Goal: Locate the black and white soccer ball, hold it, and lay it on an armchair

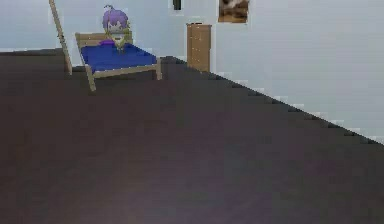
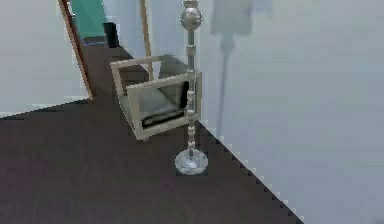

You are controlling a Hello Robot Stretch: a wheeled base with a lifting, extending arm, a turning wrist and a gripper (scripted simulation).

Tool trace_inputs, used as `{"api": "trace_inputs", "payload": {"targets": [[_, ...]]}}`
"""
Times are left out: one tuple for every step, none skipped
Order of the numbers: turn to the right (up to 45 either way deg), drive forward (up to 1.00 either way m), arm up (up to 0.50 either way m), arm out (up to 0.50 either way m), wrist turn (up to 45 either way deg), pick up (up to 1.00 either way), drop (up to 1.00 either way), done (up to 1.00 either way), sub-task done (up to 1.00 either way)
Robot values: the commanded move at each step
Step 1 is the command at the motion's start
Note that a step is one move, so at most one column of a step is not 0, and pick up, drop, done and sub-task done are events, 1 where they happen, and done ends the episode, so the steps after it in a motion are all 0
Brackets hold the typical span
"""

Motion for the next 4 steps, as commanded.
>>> {"api": "trace_inputs", "payload": {"targets": [[45.0,0.0,0.0,0.0,0.0,0.0,0.0,0.0,0.0],[9.0,0.0,0.0,0.0,0.0,0.0,0.0,0.0,0.0],[0.0,0.85,0.0,0.0,0.0,0.0,0.0,0.0,0.0],[0.0,1.0,0.0,0.0,0.0,0.0,0.0,0.0,0.0]]}}
